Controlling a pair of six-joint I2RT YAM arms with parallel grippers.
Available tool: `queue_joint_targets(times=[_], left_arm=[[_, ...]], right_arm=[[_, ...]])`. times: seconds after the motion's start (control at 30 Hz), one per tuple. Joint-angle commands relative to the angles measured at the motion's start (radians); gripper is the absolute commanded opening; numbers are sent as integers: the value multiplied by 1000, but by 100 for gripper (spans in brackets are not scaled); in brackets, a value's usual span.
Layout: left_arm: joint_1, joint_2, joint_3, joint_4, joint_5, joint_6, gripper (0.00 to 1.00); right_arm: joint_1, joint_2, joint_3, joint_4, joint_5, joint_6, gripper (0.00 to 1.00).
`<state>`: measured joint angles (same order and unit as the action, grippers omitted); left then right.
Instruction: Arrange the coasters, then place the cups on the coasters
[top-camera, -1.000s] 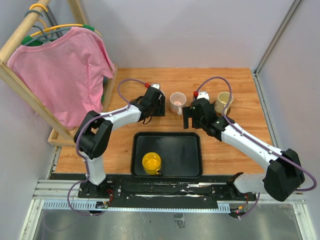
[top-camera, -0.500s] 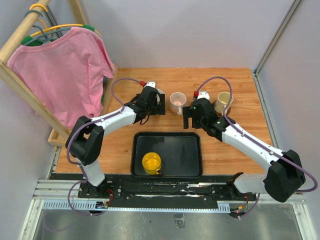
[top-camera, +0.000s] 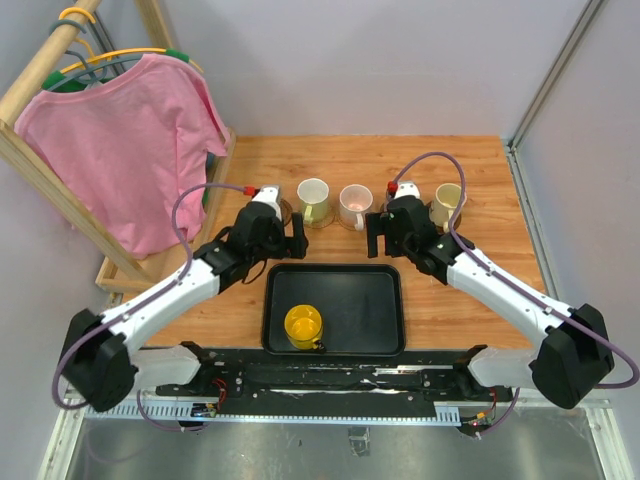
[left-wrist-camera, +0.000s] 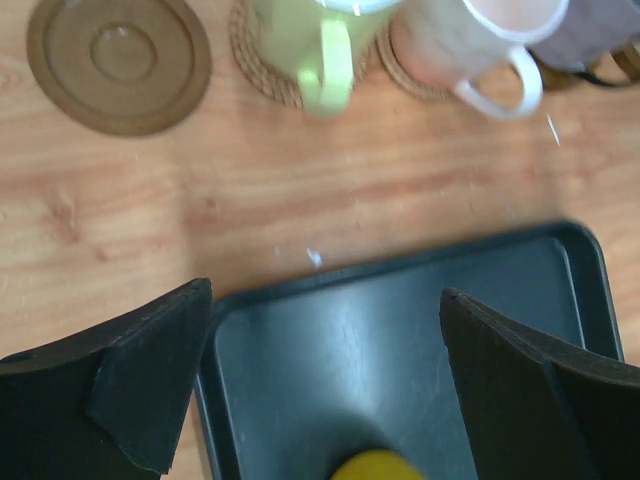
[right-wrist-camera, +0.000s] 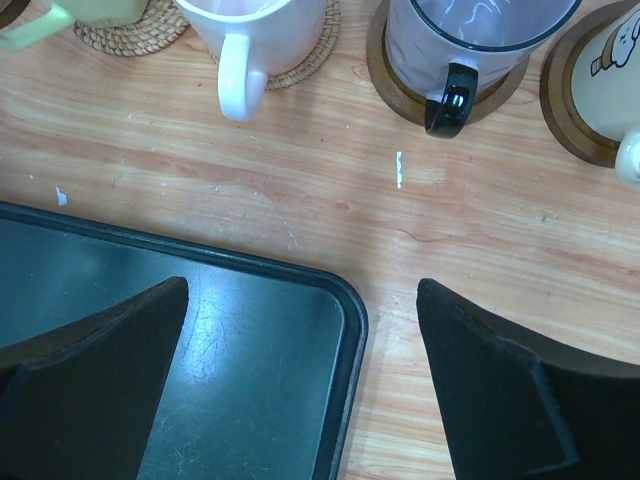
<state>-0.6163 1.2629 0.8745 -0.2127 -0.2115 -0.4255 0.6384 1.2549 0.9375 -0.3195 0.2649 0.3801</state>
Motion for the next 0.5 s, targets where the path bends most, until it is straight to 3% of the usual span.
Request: queue_joint_targets(times=[0.0,0.27,0.47], left_arm=[[-54,-167,-92,-99,83,-24,100],[-213,-308,-142,-298,97,-129,99],[-248,-332,-186,-354,109,-180,77]], right_arm=[[3,8,17,-22,5,-35,98],[3,20,41,-29,10,-50,98],[3,20,32,-26,-15,-33,98]])
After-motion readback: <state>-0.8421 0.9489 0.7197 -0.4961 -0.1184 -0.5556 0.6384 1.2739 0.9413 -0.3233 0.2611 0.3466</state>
